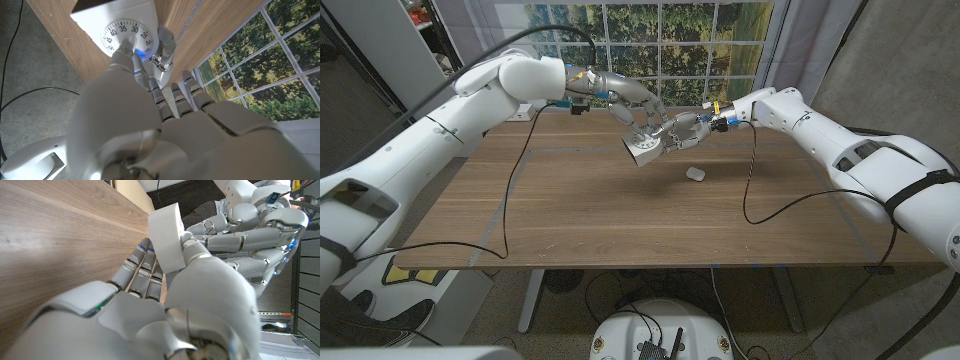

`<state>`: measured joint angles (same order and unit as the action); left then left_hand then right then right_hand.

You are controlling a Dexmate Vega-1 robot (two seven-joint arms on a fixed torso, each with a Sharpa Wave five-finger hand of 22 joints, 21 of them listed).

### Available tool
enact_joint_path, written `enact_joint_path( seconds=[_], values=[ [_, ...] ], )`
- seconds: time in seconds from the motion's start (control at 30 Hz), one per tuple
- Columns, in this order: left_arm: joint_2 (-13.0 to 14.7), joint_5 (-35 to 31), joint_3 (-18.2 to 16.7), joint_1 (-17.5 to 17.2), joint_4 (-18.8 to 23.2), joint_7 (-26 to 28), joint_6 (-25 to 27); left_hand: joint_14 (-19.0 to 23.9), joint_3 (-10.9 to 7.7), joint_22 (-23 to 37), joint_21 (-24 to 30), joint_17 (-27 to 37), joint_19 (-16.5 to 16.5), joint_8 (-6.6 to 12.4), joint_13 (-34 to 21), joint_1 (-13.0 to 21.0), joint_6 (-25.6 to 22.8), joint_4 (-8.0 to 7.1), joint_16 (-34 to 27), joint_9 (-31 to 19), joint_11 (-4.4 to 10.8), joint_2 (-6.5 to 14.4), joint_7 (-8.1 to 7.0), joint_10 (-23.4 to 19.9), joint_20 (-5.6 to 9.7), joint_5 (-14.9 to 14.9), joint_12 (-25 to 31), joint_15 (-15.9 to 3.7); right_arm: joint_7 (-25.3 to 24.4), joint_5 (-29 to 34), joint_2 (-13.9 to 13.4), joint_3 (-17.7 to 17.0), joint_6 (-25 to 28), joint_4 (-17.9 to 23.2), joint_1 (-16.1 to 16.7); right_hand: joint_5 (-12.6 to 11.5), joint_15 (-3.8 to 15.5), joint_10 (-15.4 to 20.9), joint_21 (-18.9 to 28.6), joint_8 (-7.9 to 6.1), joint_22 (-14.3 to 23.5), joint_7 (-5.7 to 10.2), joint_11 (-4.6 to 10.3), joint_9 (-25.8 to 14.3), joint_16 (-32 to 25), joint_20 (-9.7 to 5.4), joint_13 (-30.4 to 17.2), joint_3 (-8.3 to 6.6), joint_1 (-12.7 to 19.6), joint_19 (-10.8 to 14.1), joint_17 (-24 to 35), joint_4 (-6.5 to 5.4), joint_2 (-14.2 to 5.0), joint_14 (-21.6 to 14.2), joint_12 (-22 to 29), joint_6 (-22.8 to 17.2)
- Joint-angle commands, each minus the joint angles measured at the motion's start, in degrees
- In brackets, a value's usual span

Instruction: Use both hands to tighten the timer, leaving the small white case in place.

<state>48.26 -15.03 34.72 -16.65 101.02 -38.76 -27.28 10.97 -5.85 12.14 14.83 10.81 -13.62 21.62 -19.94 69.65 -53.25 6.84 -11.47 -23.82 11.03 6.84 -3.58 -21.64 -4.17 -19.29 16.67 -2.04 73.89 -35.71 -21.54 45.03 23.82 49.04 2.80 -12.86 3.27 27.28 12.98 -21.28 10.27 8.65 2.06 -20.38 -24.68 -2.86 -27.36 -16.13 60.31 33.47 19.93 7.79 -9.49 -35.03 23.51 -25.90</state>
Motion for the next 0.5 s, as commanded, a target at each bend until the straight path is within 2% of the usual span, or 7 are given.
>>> enact_joint_path(
  seconds=[0.03, 0.07, 0.27, 0.37, 0.5],
  values=[
    [-1.35, 0.65, 0.54, 1.55, -3.02, -0.4, -3.38, 0.32, 0.39, 0.31, 0.26, 0.15, -0.35, 0.06, -0.18, 0.47, -5.72, 0.2, -0.28, 0.04, 0.38, -0.15, -5.04, -0.46, 0.31, -0.32, 0.33, -4.45, 2.72, 1.74, 2.18, 0.34, -1.62, -4.66, -1.68, -0.26, 9.68, 0.03, -0.15, 0.08, 0.08, -2.43, 0.38, -0.05, -0.11, -4.46, -0.13, -0.47, 0.14, -0.01, 0.15, 0.01, 0.19, 0.05, -0.25, -2.33],
    [-1.52, 0.78, 0.7, 1.76, -3.31, -0.63, -3.52, 0.3, 0.42, 0.31, 0.26, 0.16, -0.32, 0.03, -0.19, 0.47, -5.68, 0.18, -0.28, 0.07, 0.4, -0.16, -5.08, -0.46, 0.32, -0.34, 0.32, -4.47, 2.98, 1.76, 2.43, 0.28, -1.69, -5.26, -1.84, -0.27, 9.69, 0.06, -0.16, 0.09, 0.08, -2.45, -0.02, -0.05, -0.1, -4.49, -0.15, -0.49, 0.16, -0.03, 0.17, 0.02, 0.17, 0.06, -0.26, -2.33],
    [-2.09, 0.91, 0.88, 2.16, -4.28, -0.57, -4.16, 0.32, 0.68, 0.35, 0.32, 0.19, -0.3, 0.05, -0.23, 0.47, -5.7, 0.1, -0.31, 0.04, 0.47, -0.29, -5.16, -0.61, 0.32, -0.45, 0.3, -4.44, 4.53, 2.34, 3.68, 0.01, -3.32, -8.25, -2.47, -0.29, 9.75, 0.04, -0.17, 0.2, 0.08, -2.34, 0.54, -0.07, -0.04, -4.51, -0.2, -0.55, 0.25, -0.03, 0.24, 0.11, 0.19, 0.12, -0.39, -2.21],
    [-2.21, 0.51, 0.81, 2.17, -4.32, -0.33, -3.67, 0.35, 0.79, 0.37, 0.36, 0.21, -0.3, 0.03, -0.25, 0.46, -5.59, 0.02, -0.33, -0.01, 0.3, -0.27, -5.06, -0.69, 0.33, -0.51, 0.3, -4.48, 4.51, 2.49, 3.76, -0.3, -3.49, -8.5, -2.26, -0.3, 9.72, 0.07, -0.19, 0.22, 0.08, -2.32, 0.38, -0.08, -0.02, -4.55, -0.22, -0.58, 0.27, -0.07, 0.27, 0.13, 0.17, 0.13, -0.44, -2.24],
    [-1.92, -1.56, -0.38, 0.68, -3.23, 2.72, -2.37, 0.56, 0.8, 0.43, 0.51, 0.31, -0.42, -0.2, -0.32, 0.42, -4.9, -0.31, -0.46, -0.13, -0.31, 0.34, -4.74, -0.81, 0.35, -0.6, 0.29, -4.55, 3.71, 2.33, 3.06, -0.97, -3.07, -7.05, -1.34, -0.32, 9.76, 0.05, -0.21, 0.23, 0.08, -2.26, 0.58, -0.09, -0.01, -4.58, -0.25, -0.67, 0.36, -0.13, 0.33, 0.17, 0.08, 0.12, -0.52, -2.3]
  ],
)
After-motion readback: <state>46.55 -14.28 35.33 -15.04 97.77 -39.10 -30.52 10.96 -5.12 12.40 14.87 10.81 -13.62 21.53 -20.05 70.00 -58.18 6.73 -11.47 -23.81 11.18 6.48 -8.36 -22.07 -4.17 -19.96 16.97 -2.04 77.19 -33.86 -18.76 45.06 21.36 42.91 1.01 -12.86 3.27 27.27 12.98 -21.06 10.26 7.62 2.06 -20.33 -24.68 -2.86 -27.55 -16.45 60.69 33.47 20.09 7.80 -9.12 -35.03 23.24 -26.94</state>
